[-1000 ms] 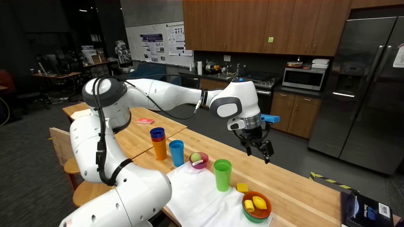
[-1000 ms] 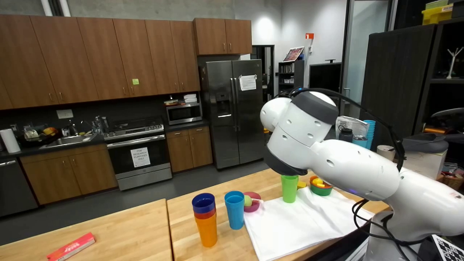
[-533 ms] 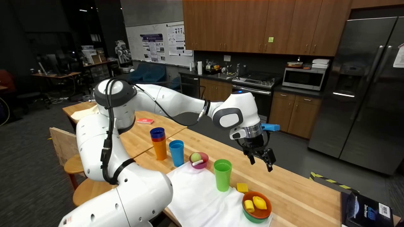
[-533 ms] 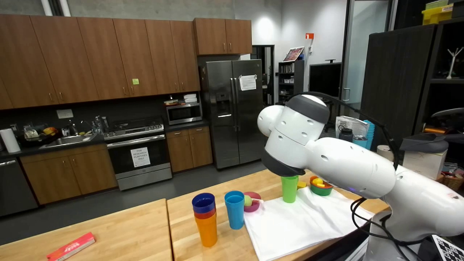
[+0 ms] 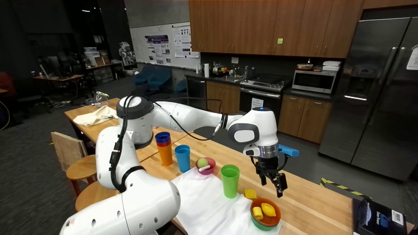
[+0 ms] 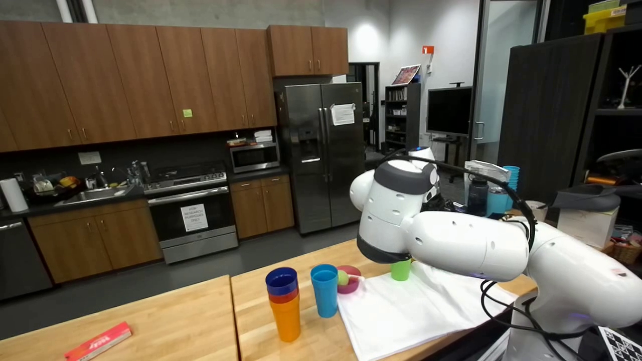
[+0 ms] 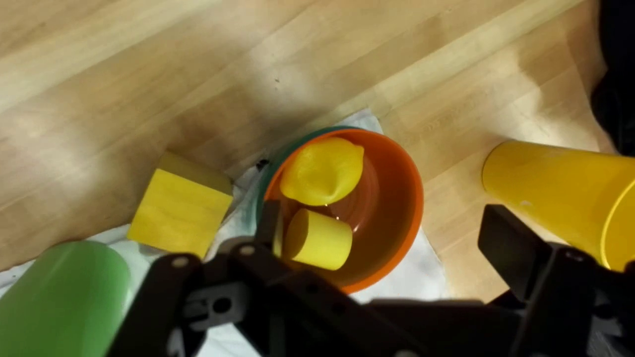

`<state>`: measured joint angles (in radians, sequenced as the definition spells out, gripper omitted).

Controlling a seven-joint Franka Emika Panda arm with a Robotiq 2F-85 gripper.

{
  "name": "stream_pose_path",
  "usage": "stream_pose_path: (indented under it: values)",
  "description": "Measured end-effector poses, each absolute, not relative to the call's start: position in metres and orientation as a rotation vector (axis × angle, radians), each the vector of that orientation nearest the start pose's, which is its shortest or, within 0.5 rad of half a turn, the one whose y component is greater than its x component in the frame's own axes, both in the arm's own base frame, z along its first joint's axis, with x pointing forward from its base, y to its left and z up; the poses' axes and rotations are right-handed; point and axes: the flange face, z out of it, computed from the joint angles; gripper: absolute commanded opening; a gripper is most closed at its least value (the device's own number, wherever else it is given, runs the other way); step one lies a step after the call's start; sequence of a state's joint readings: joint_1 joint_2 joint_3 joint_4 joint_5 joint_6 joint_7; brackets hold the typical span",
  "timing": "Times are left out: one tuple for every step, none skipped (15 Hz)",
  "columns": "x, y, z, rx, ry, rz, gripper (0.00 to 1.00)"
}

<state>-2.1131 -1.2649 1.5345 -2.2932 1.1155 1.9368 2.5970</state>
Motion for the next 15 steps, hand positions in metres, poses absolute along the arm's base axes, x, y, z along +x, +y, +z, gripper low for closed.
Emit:
stream_pose_path:
  values:
    - [0.441,-0.229,0.294,1.024,3.01,-0.431,1.0]
    - [0.44,-0.229,0.29,1.042,3.04,-0.44,1.0]
    - [0.439,-0.228,0.286,1.056,3.068,-0.45,1.0]
    - [0.439,-0.227,0.283,1.066,3.095,-0.462,1.0]
    - [0.44,-0.225,0.28,1.074,3.119,-0.472,1.0]
    - [0.441,-0.222,0.277,1.08,3.141,-0.474,1.0]
    - [0.442,-0.22,0.275,1.083,3.156,-0.478,1.0]
    - [0.445,-0.218,0.275,1.073,3.161,-0.488,1.0]
    - [0.448,-0.216,0.275,1.064,3.148,-0.483,1.0]
    - [0.449,-0.214,0.277,1.057,3.137,-0.482,1.0]
    - [0.45,-0.213,0.278,1.053,3.132,-0.485,1.0]
    - [0.45,-0.212,0.279,1.051,3.129,-0.486,1.0]
    - [0.45,-0.212,0.279,1.05,3.128,-0.486,1.0]
    - [0.45,-0.212,0.279,1.05,3.128,-0.486,1.0]
    - [0.45,-0.212,0.279,1.051,3.127,-0.486,1.0]
